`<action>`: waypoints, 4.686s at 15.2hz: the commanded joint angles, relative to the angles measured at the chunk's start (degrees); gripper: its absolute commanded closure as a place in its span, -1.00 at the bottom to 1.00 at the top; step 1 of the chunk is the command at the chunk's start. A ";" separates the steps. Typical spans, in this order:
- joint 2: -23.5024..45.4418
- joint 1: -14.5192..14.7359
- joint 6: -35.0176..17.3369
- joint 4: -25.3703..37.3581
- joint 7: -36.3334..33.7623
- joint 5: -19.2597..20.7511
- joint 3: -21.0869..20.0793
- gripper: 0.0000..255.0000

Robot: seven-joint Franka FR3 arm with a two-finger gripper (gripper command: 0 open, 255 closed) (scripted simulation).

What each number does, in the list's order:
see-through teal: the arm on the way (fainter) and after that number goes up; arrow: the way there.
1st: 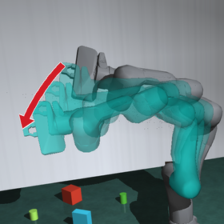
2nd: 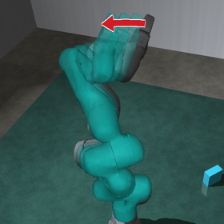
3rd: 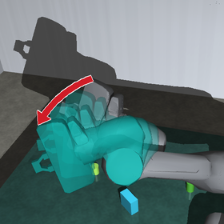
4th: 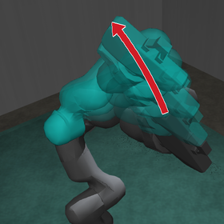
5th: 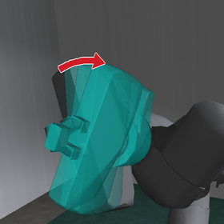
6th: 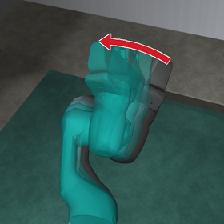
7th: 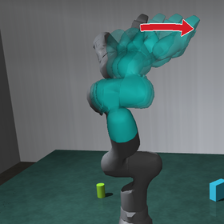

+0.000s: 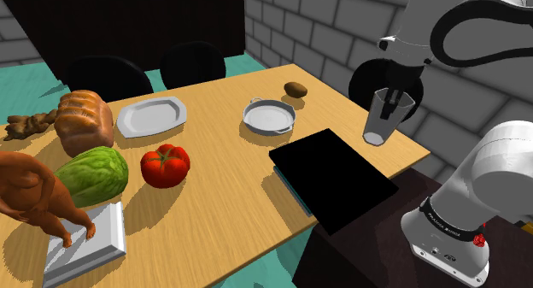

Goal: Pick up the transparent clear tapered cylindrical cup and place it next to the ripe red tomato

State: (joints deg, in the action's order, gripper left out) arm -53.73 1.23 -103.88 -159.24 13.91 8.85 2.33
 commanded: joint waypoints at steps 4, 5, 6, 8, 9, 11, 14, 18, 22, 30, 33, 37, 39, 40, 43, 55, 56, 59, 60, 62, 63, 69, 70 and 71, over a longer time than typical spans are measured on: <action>-0.15 0.11 3.88 3.75 0.40 -0.32 -0.24 1.00; -0.13 0.12 4.64 4.52 0.48 -0.38 -0.28 1.00; -0.10 0.14 5.38 5.31 0.57 -0.43 -0.33 1.00; 0.01 0.16 6.86 6.90 0.73 -0.53 -0.41 1.00; 0.08 0.17 7.58 7.70 0.81 -0.58 -0.45 1.00; 0.28 0.18 9.02 9.33 0.97 -0.67 -0.53 1.00; 0.66 0.19 11.12 11.83 1.21 -0.79 -0.64 1.00; 1.33 0.19 13.87 15.27 1.53 -0.93 -0.79 1.00; 2.17 0.19 16.55 18.82 1.84 -1.04 -0.92 1.00; 4.33 0.14 21.82 26.27 2.47 -1.20 -1.17 1.00; 6.00 0.85 21.91 27.72 -0.15 -3.19 -3.71 1.00; 9.64 2.08 21.10 30.16 -5.41 -6.78 -8.65 1.00; 11.80 2.58 20.66 31.74 -8.02 -8.34 -11.08 1.00; 12.95 2.82 20.43 32.63 -9.33 -9.04 -12.27 1.00; 16.72 3.38 19.77 35.66 -13.26 -10.86 -15.84 1.00; 36.58 4.47 18.41 53.65 -30.17 -11.91 -30.22 1.00; 38.67 4.61 18.50 55.63 -31.76 -11.38 -31.46 1.00; 45.50 5.35 19.13 62.16 -36.80 -9.02 -35.15 1.00; 47.99 5.79 19.49 64.56 -38.56 -7.95 -36.34 1.00; 53.31 7.11 20.50 69.75 -42.17 -5.34 -38.54 1.00; 56.14 8.04 21.19 72.58 -43.99 -3.82 -39.52 1.00; 75.27 18.92 28.66 94.73 -53.27 7.52 -42.18 1.00; 78.95 21.83 30.71 99.98 -54.20 9.70 -41.95 1.00; 83.85 26.02 33.77 107.66 -54.88 12.58 -41.35 1.00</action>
State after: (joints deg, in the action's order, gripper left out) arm 25.05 23.47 -73.22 -59.17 -40.17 18.30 -39.45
